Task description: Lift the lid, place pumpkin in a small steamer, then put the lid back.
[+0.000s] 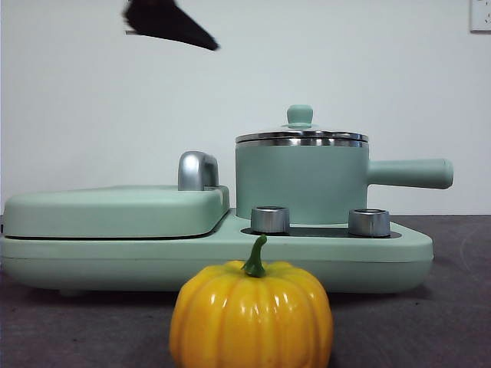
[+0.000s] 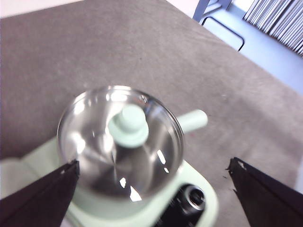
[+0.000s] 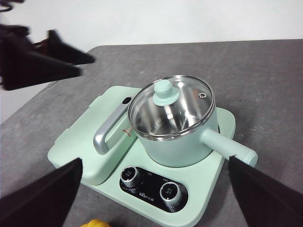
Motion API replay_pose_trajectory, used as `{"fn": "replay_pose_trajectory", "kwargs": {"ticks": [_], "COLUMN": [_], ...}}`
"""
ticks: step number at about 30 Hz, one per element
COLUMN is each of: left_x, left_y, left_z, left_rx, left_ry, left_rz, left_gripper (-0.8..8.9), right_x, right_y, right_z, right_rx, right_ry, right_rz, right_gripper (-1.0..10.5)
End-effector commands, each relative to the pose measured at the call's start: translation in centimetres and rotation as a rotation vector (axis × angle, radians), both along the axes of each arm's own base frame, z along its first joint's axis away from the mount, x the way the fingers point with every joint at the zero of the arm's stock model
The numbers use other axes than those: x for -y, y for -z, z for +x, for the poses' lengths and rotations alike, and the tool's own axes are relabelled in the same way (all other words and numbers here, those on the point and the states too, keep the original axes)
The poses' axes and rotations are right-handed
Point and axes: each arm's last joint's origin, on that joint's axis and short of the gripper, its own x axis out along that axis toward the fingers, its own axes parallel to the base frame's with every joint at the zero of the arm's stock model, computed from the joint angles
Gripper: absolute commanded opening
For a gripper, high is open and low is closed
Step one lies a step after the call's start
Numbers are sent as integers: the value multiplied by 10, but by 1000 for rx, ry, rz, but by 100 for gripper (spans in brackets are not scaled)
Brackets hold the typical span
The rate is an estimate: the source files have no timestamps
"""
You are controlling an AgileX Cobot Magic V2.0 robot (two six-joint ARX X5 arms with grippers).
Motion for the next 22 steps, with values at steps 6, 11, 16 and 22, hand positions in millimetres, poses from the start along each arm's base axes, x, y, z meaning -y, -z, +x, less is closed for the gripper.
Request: {"fn": "replay_pose_trajectory", "kwargs": {"ticks": [6,11,16,22], "left_x": [50,68,79,86], "left_y": [16,34,49,64], "left_z": [27,38,49,58], "left_rx": [130,152,172,166], "left_ry": [52,17,11,9], "left_rz": [96,122,111,117], "left_gripper": [496,496,496,496], "right_x": [0,0,0,0], "right_y": [-5,-5,-5,-5], "right_z": [-1,-1,-1,-1], "right_rx": [10,8,8,8], "right_ry": [-3,-3,-2,-2], "right_rz": [15,17,16,17], "right_gripper": [489,489,489,489]}}
